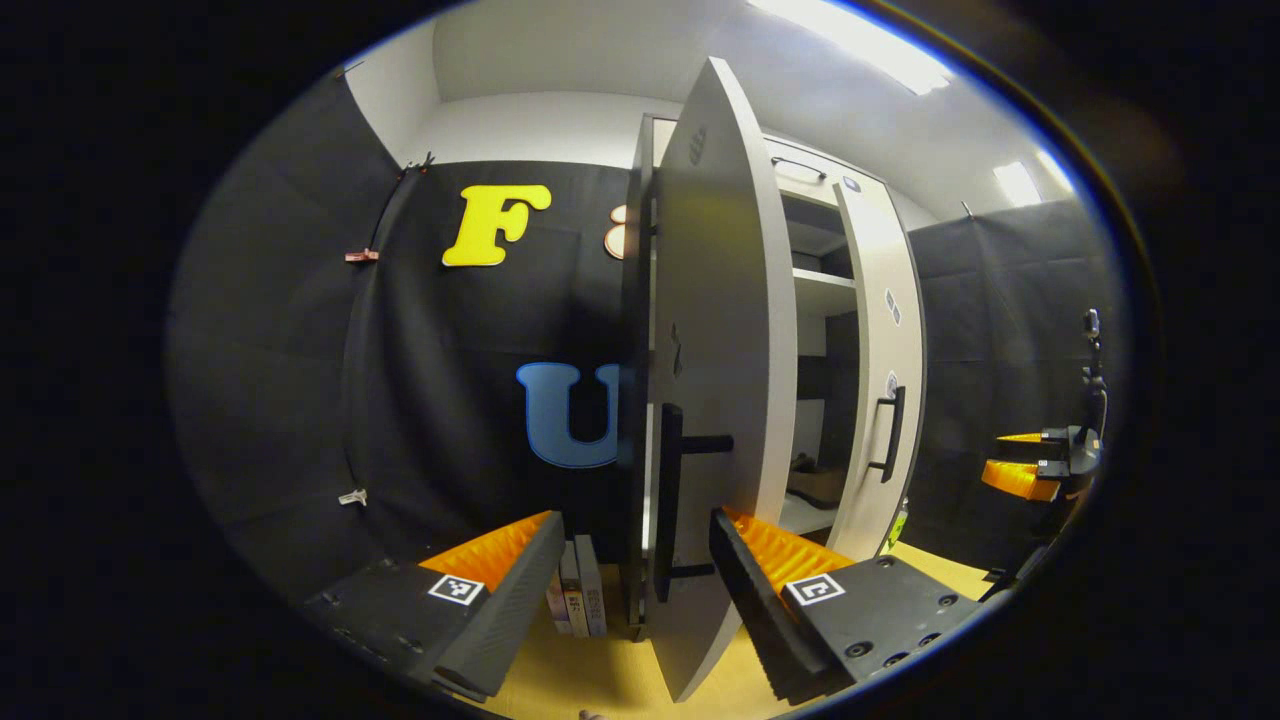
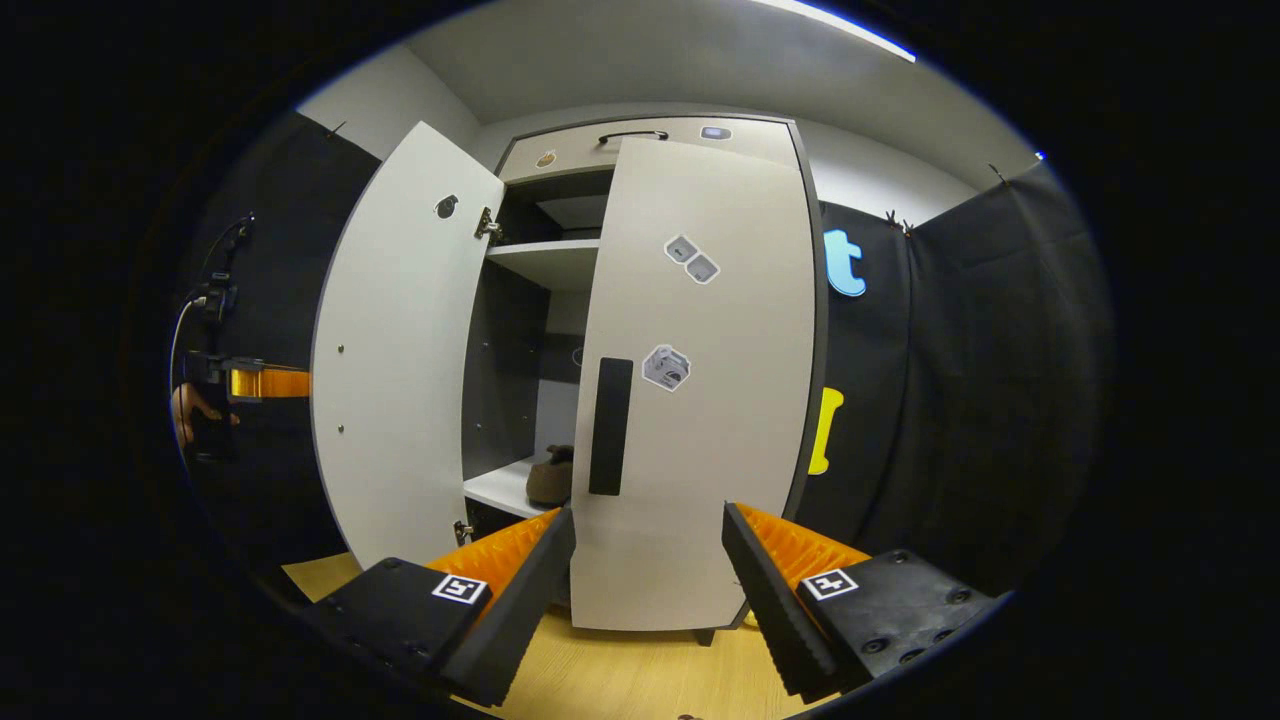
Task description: Grab one shoe with the right hand and put it into the shoe cabinet, grab the other shoe with the left hand and put it into the shoe cabinet; then close the right door with the right hand and the left door with the left hand.
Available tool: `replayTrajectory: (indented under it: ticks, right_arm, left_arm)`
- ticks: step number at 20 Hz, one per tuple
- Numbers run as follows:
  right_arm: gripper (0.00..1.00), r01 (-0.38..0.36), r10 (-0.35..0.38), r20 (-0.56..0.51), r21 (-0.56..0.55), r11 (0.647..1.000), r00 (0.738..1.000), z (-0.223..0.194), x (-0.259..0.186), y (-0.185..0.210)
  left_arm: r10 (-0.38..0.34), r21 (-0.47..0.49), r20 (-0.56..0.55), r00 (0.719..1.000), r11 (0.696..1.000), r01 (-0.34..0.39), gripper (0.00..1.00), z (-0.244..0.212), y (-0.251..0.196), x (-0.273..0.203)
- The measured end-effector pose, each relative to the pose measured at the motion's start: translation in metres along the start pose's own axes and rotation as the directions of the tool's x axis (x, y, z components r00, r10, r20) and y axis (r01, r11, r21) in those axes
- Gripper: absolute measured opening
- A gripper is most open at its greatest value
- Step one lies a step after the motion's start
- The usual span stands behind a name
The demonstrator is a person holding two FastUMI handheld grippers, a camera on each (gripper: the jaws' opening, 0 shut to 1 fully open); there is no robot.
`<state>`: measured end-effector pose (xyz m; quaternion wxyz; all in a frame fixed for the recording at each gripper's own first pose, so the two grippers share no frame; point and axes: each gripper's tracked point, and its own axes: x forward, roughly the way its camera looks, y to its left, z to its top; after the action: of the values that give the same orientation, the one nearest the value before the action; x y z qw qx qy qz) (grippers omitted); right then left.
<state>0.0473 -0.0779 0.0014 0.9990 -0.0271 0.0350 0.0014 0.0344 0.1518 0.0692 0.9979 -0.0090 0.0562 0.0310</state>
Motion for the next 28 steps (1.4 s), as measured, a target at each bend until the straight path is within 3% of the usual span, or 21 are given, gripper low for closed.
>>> replayTrajectory:
  ticks: [7,14,23,28]
  right_arm:
    - [0.98,-0.007,0.007,-0.011,-0.018,1.000,1.000,0.001,0.004,-0.013]
    - [0.98,-0.010,0.010,-0.006,-0.001,1.000,1.000,0.005,0.002,-0.026]
    - [0.98,0.026,-0.026,-0.008,-0.018,1.000,1.000,0.006,-0.012,-0.052]
    - [0.98,0.043,-0.043,0.005,-0.005,0.999,0.999,0.012,-0.020,-0.063]
  left_arm:
    - [-0.087,-0.041,0.011,0.996,0.995,0.088,0.94,-0.003,-0.048,0.017]
    - [-0.105,-0.026,0.014,0.994,0.994,0.106,0.94,-0.001,-0.077,0.036]
    - [-0.192,-0.034,0.012,0.981,0.981,0.192,0.94,-0.006,-0.140,0.080]
    - [-0.194,0.013,0.011,0.981,0.981,0.194,0.94,-0.001,-0.156,0.070]
